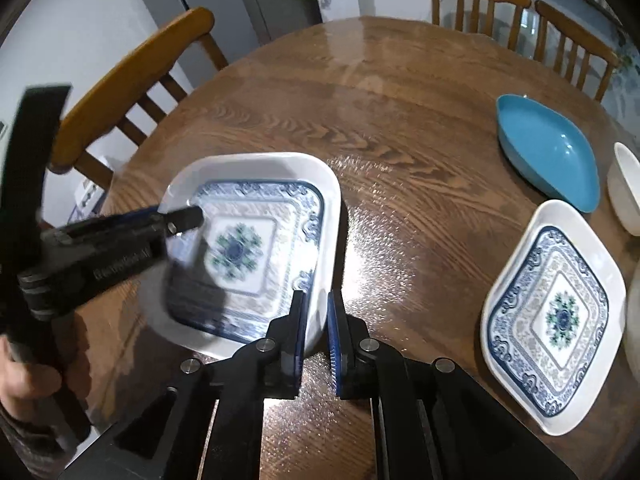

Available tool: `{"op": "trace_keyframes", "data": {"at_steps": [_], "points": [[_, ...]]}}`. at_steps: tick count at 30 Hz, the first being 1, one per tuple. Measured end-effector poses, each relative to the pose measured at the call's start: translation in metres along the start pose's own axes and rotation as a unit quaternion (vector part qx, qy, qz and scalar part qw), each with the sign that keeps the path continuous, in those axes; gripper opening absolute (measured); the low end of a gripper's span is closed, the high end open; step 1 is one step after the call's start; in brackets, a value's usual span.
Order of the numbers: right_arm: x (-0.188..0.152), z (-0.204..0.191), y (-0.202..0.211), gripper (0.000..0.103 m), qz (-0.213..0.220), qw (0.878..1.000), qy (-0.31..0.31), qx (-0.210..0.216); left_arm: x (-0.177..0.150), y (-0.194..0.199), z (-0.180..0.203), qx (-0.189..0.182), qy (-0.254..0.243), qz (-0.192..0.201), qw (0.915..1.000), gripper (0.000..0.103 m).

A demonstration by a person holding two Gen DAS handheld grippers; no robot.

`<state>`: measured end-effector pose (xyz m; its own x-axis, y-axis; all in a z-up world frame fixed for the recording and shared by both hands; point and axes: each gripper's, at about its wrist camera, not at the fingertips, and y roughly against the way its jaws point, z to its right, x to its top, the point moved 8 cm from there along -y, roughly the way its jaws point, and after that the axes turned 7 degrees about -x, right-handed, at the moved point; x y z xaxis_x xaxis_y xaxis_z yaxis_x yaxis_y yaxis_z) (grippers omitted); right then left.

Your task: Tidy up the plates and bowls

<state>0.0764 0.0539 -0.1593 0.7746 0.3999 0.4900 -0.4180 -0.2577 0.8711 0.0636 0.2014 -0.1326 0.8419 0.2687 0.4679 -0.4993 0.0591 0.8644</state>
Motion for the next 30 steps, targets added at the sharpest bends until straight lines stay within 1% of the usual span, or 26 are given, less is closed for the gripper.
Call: {"op": "trace_keyframes", "data": {"at_steps": [1,2,5,9,10,11,12,14,16,18,19,20,21,22,23,30], "points": [[0.0,0.001,0.004,0.01,0.006,1.0,0.002,-0.008,0.001,0.002,0.002,0.0,-0.001,0.004,1.0,0.056],[-0.001,0.003,0.009,0.01,0.012,1.0,0.002,-0.014,0.002,0.007,0.003,0.002,-0.002,0.011,0.9999,0.062],[-0.004,0.012,0.025,0.01,0.025,0.999,-0.002,-0.02,0.007,0.016,0.008,0.005,-0.004,0.022,0.9997,0.07],[-0.011,0.027,0.047,0.011,0.045,0.998,-0.013,-0.04,0.006,0.032,0.023,0.001,-0.02,0.03,0.9993,0.072],[-0.012,0.031,0.051,0.013,0.048,0.998,-0.017,-0.043,0.006,0.034,0.025,-0.002,-0.023,0.031,0.9993,0.079],[-0.014,0.035,0.055,0.02,0.052,0.997,-0.021,-0.047,0.004,0.037,0.031,-0.007,-0.028,0.032,0.9991,0.084],[-0.017,0.041,0.061,0.025,0.058,0.997,-0.028,-0.052,0.002,0.04,0.037,-0.011,-0.033,0.032,0.9989,0.085],[-0.021,0.052,0.07,0.051,0.068,0.995,-0.041,-0.059,-0.001,0.043,0.048,-0.019,-0.044,0.03,0.9984,0.085],[-0.026,0.063,0.079,0.059,0.078,0.993,-0.055,-0.067,-0.007,0.045,0.062,-0.025,-0.055,0.024,0.9979,0.085],[-0.031,0.072,0.087,0.059,0.084,0.991,-0.065,-0.077,-0.011,0.045,0.073,-0.029,-0.068,0.018,0.9971,0.085],[-0.033,0.076,0.09,0.059,0.087,0.99,-0.071,-0.082,-0.013,0.045,0.08,-0.029,-0.075,0.016,0.9966,0.088],[-0.035,0.08,0.093,0.061,0.089,0.989,-0.075,-0.086,-0.015,0.046,0.086,-0.029,-0.082,0.015,0.9961,0.096],[-0.038,0.085,0.096,0.062,0.091,0.989,-0.08,-0.091,-0.016,0.047,0.094,-0.031,-0.092,0.015,0.9952,0.099],[-0.041,0.09,0.099,0.066,0.093,0.987,-0.086,-0.096,-0.017,0.048,0.1,-0.031,-0.098,0.017,0.9946,0.102],[-0.043,0.094,0.102,0.068,0.095,0.986,-0.09,-0.099,-0.017,0.049,0.106,-0.031,-0.104,0.018,0.9939,0.102],[-0.062,0.127,0.12,0.068,0.101,0.98,-0.123,-0.116,-0.024,0.052,0.152,-0.053,-0.142,0.013,0.9884,0.102]]}}
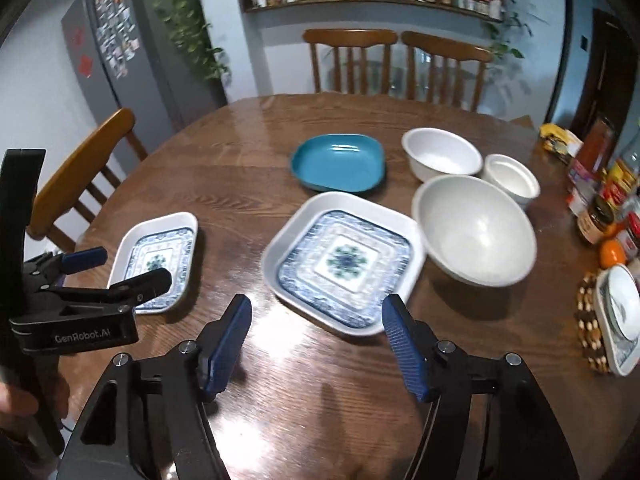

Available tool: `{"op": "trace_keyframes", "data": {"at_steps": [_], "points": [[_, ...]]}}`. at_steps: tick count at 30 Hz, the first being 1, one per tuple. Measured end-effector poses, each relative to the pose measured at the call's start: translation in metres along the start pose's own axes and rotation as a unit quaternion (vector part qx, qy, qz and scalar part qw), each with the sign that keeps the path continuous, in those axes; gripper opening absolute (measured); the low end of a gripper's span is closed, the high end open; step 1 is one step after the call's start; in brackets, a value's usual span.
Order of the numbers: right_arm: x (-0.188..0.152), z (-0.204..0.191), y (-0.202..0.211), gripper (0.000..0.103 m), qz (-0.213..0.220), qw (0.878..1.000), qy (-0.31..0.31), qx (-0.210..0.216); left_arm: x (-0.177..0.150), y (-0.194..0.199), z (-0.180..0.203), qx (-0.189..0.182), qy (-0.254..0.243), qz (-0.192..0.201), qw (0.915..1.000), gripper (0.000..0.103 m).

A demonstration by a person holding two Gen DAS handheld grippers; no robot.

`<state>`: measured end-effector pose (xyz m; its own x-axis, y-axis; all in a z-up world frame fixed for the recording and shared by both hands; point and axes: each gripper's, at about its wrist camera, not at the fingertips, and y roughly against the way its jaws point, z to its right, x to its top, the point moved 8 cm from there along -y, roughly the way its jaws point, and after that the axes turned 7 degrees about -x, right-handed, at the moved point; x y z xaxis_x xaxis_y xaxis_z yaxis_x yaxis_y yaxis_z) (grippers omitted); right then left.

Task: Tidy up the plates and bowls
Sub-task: 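Move both tools toward the rim of the larger patterned plate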

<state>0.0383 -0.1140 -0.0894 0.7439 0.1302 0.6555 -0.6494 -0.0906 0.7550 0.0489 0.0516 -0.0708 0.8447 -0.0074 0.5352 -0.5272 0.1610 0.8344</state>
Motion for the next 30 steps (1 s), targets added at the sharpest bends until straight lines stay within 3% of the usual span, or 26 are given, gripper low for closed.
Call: {"op": "trace_keyframes", "data": {"at_steps": [11,21,25,30], "points": [[0.0,0.055,0.017,0.069,0.018,0.999,-0.03,-0.015,0.035,0.018,0.064,-0.016,-0.056,0.032,0.9978,0.102],[0.033,0.081,0.029,0.069,0.043,0.998,-0.036,-0.014,0.094,0.03,0.096,-0.006,-0.078,0.073,0.9943,0.102],[0.042,0.086,0.018,0.069,0.034,0.998,-0.05,-0.003,0.094,0.0,0.084,0.009,-0.056,0.046,0.9973,0.102],[0.023,0.085,-0.014,0.069,-0.014,0.996,-0.081,0.023,0.067,-0.045,0.067,0.023,-0.037,-0.01,0.999,0.102]]}}
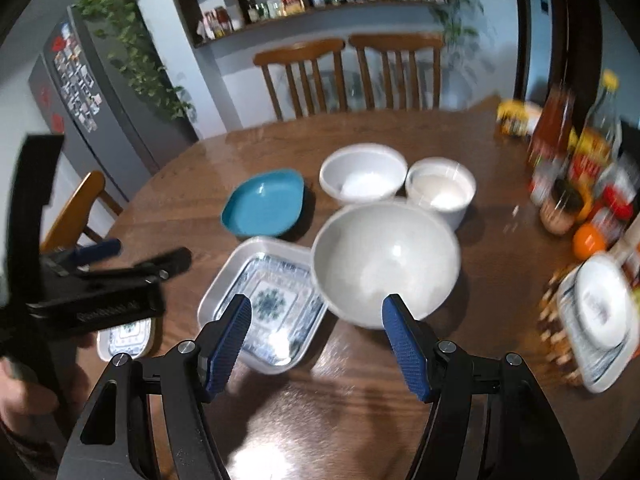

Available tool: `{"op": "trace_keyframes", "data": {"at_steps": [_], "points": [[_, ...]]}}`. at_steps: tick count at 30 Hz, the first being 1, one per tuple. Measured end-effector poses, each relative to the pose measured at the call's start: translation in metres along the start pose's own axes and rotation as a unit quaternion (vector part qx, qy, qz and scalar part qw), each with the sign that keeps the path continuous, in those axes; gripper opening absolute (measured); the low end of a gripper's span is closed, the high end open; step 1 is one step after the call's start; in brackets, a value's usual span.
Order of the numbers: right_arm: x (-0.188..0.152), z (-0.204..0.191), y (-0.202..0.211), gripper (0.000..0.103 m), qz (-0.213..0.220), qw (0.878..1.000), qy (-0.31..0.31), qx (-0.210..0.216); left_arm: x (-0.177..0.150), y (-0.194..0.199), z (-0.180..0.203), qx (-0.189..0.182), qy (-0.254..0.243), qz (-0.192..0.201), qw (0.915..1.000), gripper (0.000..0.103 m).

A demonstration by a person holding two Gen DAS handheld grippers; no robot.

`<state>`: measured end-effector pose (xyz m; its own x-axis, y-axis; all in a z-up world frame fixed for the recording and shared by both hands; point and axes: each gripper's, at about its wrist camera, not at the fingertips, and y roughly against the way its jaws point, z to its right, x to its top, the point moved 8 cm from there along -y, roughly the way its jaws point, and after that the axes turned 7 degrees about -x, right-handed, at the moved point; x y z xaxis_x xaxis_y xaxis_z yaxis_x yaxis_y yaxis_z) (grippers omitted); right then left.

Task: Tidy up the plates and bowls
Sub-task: 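Move both tools toward the rim of the larger patterned plate, then close both tools on the rim of the larger patterned plate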

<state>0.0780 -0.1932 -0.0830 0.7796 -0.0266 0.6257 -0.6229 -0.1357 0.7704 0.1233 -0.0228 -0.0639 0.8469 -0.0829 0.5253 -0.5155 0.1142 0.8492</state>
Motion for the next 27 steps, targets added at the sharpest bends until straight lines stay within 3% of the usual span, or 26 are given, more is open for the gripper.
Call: {"op": "trace_keyframes", "data": {"at_steps": [13,22,27], "points": [[-0.043,-0.009,-0.06,0.069,-0.08,0.997,-0.009,0.017,-0.024,-0.053,-0.012,0.008,-0.014,-0.042,0.999,0.101],[-0.043,-0.012,-0.083,0.069,-0.087,0.996,-0.002,0.009,-0.031,-0.07,-0.012,-0.013,-0.015,-0.047,0.9987,0.079],[-0.04,-0.015,-0.089,0.063,-0.086,0.996,0.009,-0.002,-0.03,-0.077,-0.011,-0.031,-0.009,-0.052,0.9982,0.068]]}}
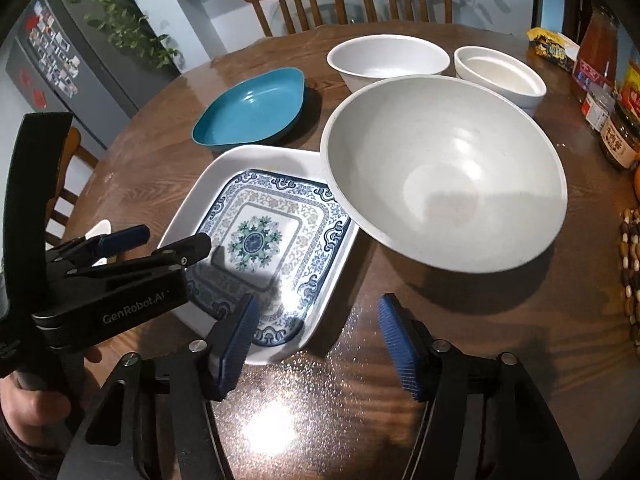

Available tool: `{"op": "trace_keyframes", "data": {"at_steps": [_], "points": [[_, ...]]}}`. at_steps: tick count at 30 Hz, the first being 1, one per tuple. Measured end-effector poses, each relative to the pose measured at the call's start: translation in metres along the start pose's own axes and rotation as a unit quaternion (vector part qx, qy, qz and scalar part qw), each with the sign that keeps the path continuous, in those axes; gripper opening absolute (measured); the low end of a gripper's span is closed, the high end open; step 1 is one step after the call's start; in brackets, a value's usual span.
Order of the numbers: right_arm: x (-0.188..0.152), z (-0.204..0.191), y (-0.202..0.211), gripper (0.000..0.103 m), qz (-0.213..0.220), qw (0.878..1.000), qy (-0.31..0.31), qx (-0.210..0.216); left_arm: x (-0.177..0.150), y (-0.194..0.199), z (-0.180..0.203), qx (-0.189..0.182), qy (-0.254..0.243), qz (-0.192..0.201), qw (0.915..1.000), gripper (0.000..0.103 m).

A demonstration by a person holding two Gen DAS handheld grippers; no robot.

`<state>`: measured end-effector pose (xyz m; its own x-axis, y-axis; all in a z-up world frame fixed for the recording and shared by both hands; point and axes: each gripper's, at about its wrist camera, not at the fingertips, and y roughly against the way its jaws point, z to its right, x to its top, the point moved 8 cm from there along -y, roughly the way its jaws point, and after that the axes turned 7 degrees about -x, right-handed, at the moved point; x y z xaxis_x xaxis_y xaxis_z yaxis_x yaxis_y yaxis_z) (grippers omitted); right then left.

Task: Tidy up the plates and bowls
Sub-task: 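Close both tools on the rim of the larger patterned plate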

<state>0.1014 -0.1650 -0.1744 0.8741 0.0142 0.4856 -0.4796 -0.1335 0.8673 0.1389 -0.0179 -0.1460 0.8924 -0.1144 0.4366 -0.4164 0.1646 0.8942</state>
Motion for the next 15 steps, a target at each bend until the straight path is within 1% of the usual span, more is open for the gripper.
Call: {"op": "trace_keyframes", "data": {"at_steps": [2,3,5,6,7,11,13,15], "points": [[0.001,-0.001,-0.004,0.053,-0.002,1.0,0.004,-0.002,-0.001,-0.003,0.001,-0.007,0.0,-0.002,1.0,0.062],[0.001,-0.001,-0.006,0.051,-0.004,1.0,0.004,-0.004,-0.002,-0.003,0.002,-0.01,-0.001,-0.001,1.0,0.061],[0.001,-0.002,-0.008,0.044,-0.007,1.0,0.004,-0.005,-0.001,-0.003,0.003,-0.017,-0.001,0.0,0.9999,0.057],[0.0,-0.002,-0.009,0.042,-0.009,1.0,0.003,-0.006,-0.001,-0.003,0.004,-0.019,-0.001,0.0,0.9998,0.056],[0.0,-0.001,-0.01,0.041,-0.01,1.0,0.002,-0.007,-0.001,-0.003,0.005,-0.024,-0.001,0.0,0.9997,0.054],[0.002,-0.004,-0.013,0.027,-0.008,1.0,0.009,-0.008,0.001,-0.004,0.011,-0.039,-0.006,-0.002,0.9992,0.043],[0.003,-0.006,-0.014,0.021,-0.007,1.0,0.015,-0.011,0.0,-0.005,0.014,-0.039,-0.009,-0.001,0.9992,0.042],[0.004,-0.006,-0.014,0.021,-0.005,1.0,0.018,-0.014,0.0,-0.005,0.015,-0.041,-0.007,-0.001,0.9991,0.042]]}}
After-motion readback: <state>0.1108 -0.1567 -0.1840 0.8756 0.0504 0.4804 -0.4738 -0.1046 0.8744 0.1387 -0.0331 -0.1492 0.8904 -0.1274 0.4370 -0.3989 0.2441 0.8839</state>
